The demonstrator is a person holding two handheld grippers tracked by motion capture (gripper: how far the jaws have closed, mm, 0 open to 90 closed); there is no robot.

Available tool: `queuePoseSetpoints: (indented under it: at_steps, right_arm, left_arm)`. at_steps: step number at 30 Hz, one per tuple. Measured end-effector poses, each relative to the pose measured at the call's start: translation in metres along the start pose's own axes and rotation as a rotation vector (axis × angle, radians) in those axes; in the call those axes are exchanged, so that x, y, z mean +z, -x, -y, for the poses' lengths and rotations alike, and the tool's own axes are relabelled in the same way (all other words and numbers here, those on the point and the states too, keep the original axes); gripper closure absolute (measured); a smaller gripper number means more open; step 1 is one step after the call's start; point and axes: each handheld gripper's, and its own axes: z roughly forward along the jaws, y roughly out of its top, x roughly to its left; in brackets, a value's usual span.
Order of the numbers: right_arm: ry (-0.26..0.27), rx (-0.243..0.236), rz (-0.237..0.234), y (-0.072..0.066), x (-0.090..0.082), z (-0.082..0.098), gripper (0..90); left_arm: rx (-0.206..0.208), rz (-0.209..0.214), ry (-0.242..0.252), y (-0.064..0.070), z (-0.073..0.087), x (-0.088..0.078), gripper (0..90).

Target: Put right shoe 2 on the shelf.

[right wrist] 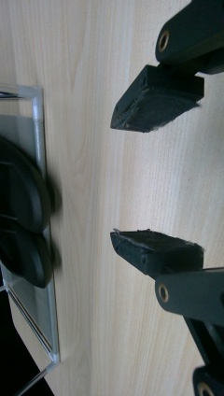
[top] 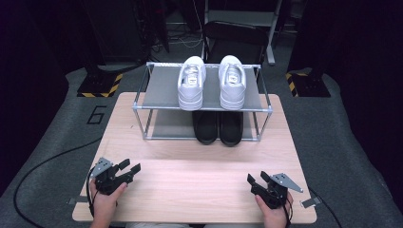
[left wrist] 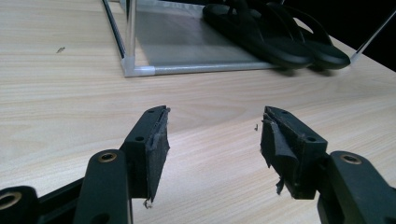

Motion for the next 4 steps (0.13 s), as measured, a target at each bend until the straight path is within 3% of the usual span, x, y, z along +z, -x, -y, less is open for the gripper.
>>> queuePoseSetpoints:
  at_steps: [4]
  right_arm:
    - [0.000, 0.003, 0.003, 0.0009, -0.0013, 0.0001, 38.2]
  left_arm:
    - [0.002, 0.001, 0.003, 0.0006, -0.0005, 0.0026, 41.4]
